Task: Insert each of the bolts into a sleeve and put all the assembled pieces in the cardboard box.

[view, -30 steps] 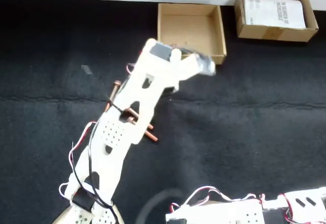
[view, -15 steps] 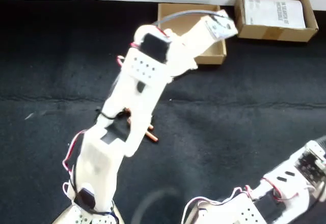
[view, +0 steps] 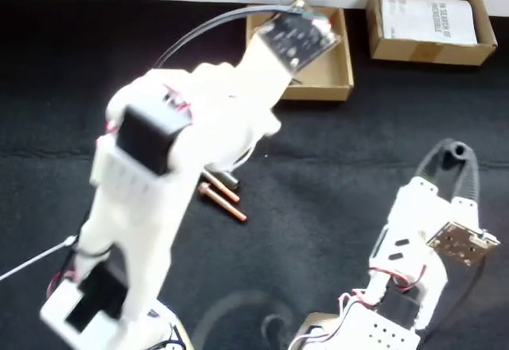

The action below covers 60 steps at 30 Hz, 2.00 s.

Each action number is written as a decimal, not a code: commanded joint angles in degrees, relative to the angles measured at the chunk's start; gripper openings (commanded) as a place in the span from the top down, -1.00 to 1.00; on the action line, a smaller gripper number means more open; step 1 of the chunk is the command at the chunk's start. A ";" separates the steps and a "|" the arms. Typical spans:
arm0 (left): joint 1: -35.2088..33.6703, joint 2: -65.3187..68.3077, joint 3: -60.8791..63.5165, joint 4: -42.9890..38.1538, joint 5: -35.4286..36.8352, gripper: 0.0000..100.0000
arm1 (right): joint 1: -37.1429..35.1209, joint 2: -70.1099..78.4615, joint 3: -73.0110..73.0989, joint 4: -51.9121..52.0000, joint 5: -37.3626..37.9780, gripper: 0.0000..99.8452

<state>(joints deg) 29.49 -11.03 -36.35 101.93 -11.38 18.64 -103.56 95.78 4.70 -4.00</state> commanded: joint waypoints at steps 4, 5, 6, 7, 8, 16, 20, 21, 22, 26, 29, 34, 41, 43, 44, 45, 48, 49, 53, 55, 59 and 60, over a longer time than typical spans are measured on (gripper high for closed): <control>0.31 -17.19 14.02 -0.18 0.44 0.98 | -13.14 -1.45 6.37 -0.84 -5.27 0.98; 0.31 -19.30 15.78 -0.18 0.44 0.98 | -15.34 -1.45 6.64 -0.84 -5.36 0.98; 0.31 -21.58 17.54 -0.18 0.44 0.98 | -17.89 -1.36 6.81 -0.84 -5.36 0.98; 0.31 -23.69 19.03 -0.26 0.44 0.98 | -19.91 -1.27 6.90 -0.75 -5.36 0.98; 0.31 -25.89 20.53 -0.26 0.44 0.98 | -21.93 -1.19 6.90 -0.66 -5.36 0.98; 0.31 -41.45 31.08 -0.26 0.35 0.98 | -34.07 -1.27 6.90 10.15 -5.45 0.98; 0.31 -47.69 37.14 -0.26 0.35 0.98 | -38.73 -1.36 6.29 16.75 -5.54 0.98; 0.31 -48.84 38.90 -0.26 0.35 0.98 | -39.69 -1.36 6.29 18.15 -5.54 0.98; 0.31 -49.89 40.84 -0.35 0.35 0.98 | -41.01 -1.36 6.29 19.47 -5.54 0.98; 0.31 -53.76 50.24 -6.15 0.35 0.98 | -46.99 -1.36 6.29 24.84 -5.54 0.98; 0.31 -57.36 58.68 -13.71 0.35 0.98 | -50.59 -1.45 6.29 26.42 -5.54 0.98; 0.31 -63.43 76.62 -30.86 0.18 0.98 | -51.91 -1.45 6.46 26.51 -5.54 0.98; 0.40 -68.18 94.20 -52.92 0.26 0.98 | -51.74 -1.45 6.29 26.33 -5.54 0.98; 0.40 -68.18 97.54 -58.11 0.35 0.98 | -51.65 -1.45 6.29 26.24 -5.54 0.98; 0.40 -68.18 99.21 -60.66 0.35 0.98 | -51.30 -1.54 6.29 26.24 -5.54 0.98; 0.40 -68.18 100.62 -63.12 0.44 0.98 | -50.51 -1.54 6.29 26.07 -5.54 0.98; 0.04 -68.09 103.52 -69.27 3.34 0.98 | -47.25 -1.54 7.08 22.46 -5.54 0.98; -0.04 -68.09 103.96 -70.51 6.42 0.98 | -46.20 -1.45 7.43 21.32 -5.54 0.98; -0.13 -67.38 103.96 -71.65 21.71 0.98 | -43.91 -1.45 7.60 17.45 -5.54 0.98; -0.13 -64.92 103.43 -71.74 28.40 0.98 | -43.91 -1.45 7.60 16.57 -5.54 0.98; -1.45 -57.10 97.98 -71.74 35.60 0.98 | -44.18 -1.45 7.60 16.40 -5.54 0.98; -1.80 -54.90 95.96 -71.74 36.48 0.98 | -44.18 -1.45 7.60 16.40 -5.54 0.98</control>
<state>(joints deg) 29.05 -70.29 66.42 31.52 21.14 -26.37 -103.56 95.78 22.37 -9.19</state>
